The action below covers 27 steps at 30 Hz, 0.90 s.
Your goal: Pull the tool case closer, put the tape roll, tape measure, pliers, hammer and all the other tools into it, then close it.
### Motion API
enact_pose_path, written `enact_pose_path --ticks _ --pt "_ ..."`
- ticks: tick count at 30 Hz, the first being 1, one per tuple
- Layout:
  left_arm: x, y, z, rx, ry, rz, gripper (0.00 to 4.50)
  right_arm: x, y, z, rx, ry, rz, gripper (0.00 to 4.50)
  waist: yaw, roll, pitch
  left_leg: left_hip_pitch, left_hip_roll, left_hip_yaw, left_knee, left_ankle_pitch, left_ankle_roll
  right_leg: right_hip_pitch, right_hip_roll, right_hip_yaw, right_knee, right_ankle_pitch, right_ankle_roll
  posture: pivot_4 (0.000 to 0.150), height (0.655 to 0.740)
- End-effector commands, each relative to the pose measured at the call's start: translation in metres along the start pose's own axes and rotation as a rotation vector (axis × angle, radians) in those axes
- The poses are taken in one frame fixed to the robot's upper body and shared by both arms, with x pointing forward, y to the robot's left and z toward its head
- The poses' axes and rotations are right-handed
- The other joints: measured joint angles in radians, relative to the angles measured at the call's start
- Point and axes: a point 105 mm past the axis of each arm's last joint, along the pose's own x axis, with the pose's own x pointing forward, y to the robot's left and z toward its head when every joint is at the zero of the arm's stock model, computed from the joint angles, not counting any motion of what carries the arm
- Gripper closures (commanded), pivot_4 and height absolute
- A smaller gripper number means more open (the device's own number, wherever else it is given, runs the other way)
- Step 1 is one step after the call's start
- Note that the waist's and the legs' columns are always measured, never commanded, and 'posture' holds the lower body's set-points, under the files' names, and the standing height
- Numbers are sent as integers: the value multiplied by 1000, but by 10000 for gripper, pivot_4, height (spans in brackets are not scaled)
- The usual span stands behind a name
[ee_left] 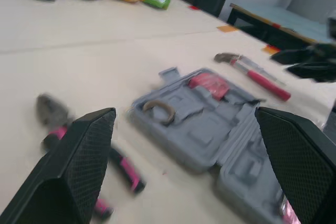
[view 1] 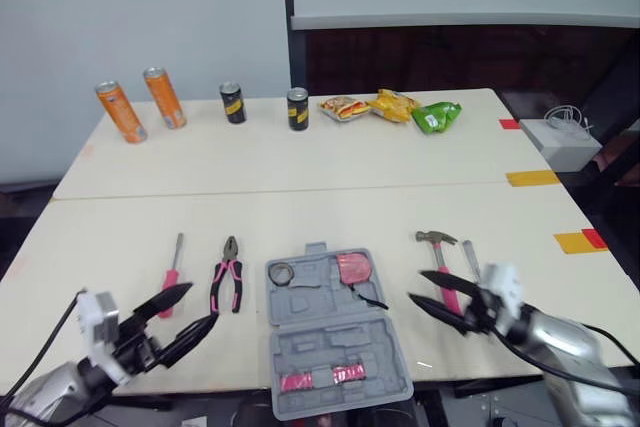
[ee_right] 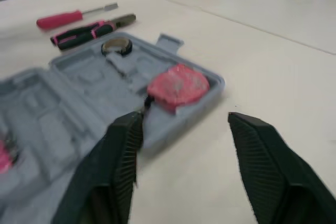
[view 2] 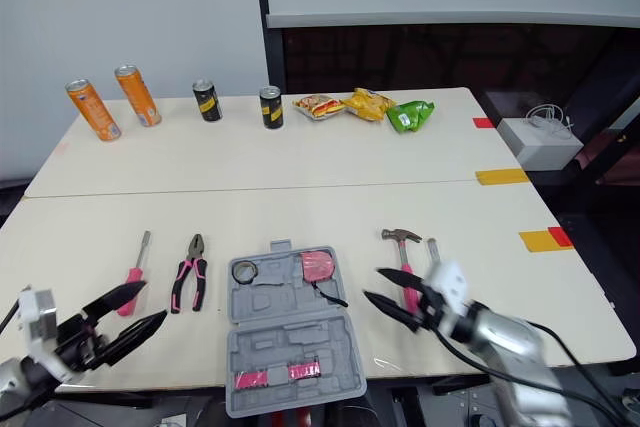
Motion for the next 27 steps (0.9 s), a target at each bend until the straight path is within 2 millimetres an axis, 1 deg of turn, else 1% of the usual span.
enact_pose_path --ticks 1,2,4,6,8,11,13,16,23,26,27 --pt "-24 10 -6 24 23 68 0 -39 -4 8 -35 -22 -73 3548 0 -1 1 0 0 0 0 0 0 0 0 0 -1 0 0 1500 7400" --pt "-32 13 -11 17 33 99 0 -52 -3 4 -24 -3 -102 135 0 -2 1 0 0 0 -1 0 1 0 0 0 -1 -2 4 1500 7400" --pt "-43 17 -17 6 48 135 0 -72 -3 -3 -4 23 -153 135 1 -2 1 0 0 0 -1 -1 1 1 0 0 -2 -3 6 1500 7400" --pt "-50 17 -22 2 62 143 0 -87 -1 -11 13 51 -188 135 2 -2 1 0 0 0 -1 -1 1 2 0 0 -3 -4 7 1500 7400" --pt "-53 18 -27 -2 74 144 0 -98 0 -18 31 72 -218 135 2 -3 2 1 0 0 -1 -1 2 3 -1 1 -3 -4 7 1500 7400" --pt "-51 19 -30 -5 73 139 0 -102 0 -23 42 76 -239 135 3 -3 2 2 -1 0 -1 -1 2 5 -2 1 -3 -4 7 1500 7400" --pt "-47 20 -29 -3 62 131 0 -99 1 -22 40 68 -236 135 7 -3 2 4 -1 0 -1 -1 2 7 -2 1 -3 -4 7 1500 7400" --pt "-37 18 -24 1 35 105 0 -88 1 -14 27 37 -207 135 14 -2 2 6 -1 0 -1 -1 2 9 -2 0 -3 -5 8 1500 7400" --pt "-11 10 -5 23 -21 31 0 -52 -2 14 -18 -50 -91 135 24 -2 2 7 -1 0 -1 -1 2 9 -2 0 -3 -4 7 1500 7400" --pt "3 6 8 38 -43 -15 0 -34 -5 29 -43 -76 -35 135 24 -1 2 7 -1 0 -1 -1 2 10 -2 0 -3 -4 7 1500 7400" --pt "9 4 12 44 -47 -29 0 -28 -7 34 -58 -87 -25 135 25 -1 2 7 -1 0 -1 -1 2 10 -2 0 -3 -1 1 1500 7400"
